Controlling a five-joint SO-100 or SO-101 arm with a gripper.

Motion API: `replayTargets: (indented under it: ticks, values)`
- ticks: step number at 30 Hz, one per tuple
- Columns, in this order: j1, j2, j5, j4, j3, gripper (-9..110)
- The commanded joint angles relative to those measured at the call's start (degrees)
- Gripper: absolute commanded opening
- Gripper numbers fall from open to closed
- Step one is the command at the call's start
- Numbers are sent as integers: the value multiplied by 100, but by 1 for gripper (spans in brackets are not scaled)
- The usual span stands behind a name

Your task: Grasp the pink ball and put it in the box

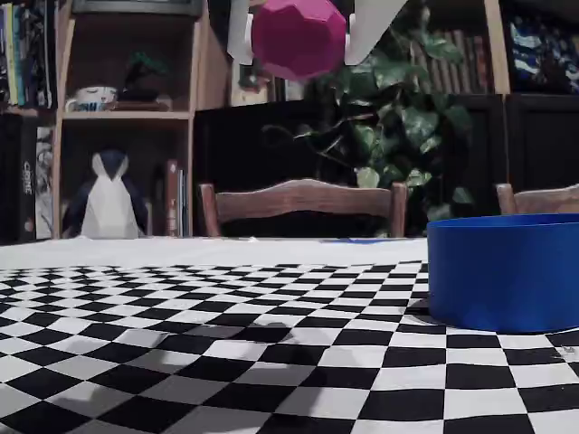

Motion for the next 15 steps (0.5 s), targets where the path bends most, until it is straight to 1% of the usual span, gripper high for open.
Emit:
replayTargets:
  ticks: [1, 15]
  values:
    - [97, 229, -53, -18, -26, 0]
    - [466, 272, -53, -18, -18, 0]
